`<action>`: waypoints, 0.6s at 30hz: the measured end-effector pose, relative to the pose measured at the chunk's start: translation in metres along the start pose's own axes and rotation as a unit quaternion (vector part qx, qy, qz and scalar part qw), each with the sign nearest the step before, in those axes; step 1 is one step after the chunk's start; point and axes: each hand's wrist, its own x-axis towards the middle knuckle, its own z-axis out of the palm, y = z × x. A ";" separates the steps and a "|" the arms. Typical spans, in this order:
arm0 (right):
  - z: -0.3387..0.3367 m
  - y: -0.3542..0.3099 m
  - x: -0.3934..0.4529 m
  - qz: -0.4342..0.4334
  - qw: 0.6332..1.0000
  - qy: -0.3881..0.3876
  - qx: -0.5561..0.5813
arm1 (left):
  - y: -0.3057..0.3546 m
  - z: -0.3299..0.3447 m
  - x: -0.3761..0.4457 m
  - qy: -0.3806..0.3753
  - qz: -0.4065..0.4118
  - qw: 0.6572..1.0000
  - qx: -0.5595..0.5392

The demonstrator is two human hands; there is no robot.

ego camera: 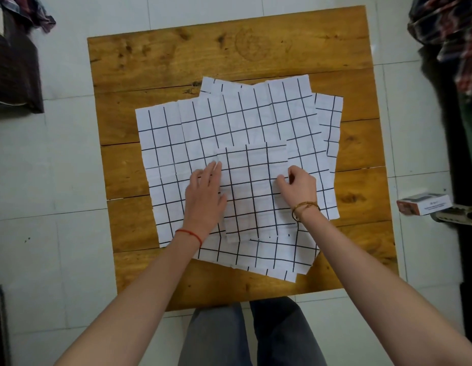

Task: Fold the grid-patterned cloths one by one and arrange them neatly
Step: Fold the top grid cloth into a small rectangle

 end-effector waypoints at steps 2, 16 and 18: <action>0.002 0.003 -0.001 -0.030 0.999 0.006 -0.031 | -0.005 0.000 0.003 -0.017 0.021 0.999 0.042; 0.007 -0.022 -0.004 -0.279 0.926 0.088 -0.240 | -0.005 -0.005 0.024 -0.035 0.069 0.989 0.129; 0.018 -0.034 -0.001 -0.335 0.901 0.035 -0.273 | -0.005 -0.005 0.028 -0.041 0.067 0.989 0.127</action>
